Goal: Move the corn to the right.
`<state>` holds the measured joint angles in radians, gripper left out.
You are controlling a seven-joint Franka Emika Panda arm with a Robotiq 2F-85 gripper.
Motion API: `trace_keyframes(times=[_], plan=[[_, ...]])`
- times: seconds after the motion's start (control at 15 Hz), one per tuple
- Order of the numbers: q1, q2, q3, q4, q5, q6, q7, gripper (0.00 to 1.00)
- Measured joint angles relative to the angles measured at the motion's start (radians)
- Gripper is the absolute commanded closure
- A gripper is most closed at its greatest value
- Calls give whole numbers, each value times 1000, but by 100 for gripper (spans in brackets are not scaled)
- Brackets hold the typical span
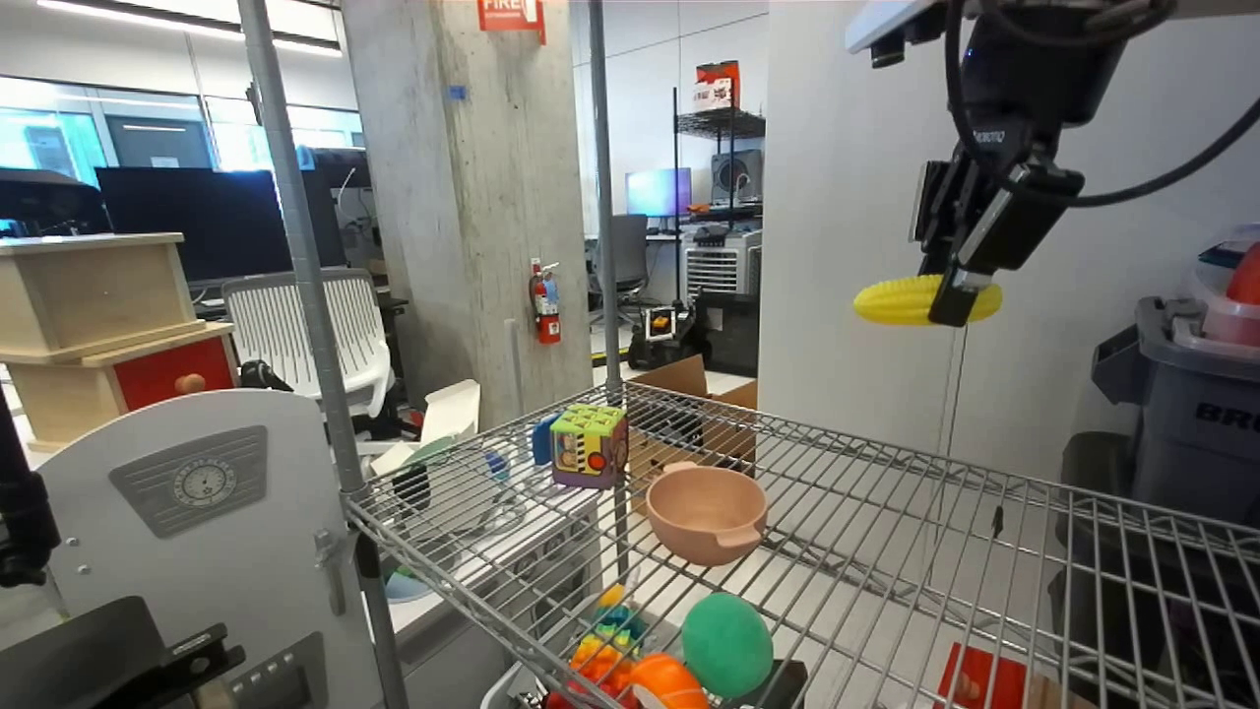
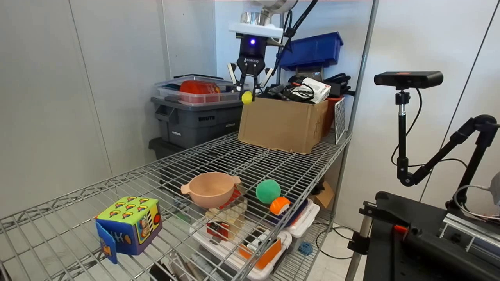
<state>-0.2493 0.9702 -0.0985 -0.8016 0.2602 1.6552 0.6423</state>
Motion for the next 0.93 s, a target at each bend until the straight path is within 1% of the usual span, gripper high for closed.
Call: trace_keyframes(times=[0.2,0.33,0.73,0.93], plan=[[-9,106,0,116,-1,-41,74,90],[-10,165,-3,174,-4,-60,122,90],[-8,276,-6,251,-74,-64,265,90],[-4,315,-22,271,-116,-64,333,90]])
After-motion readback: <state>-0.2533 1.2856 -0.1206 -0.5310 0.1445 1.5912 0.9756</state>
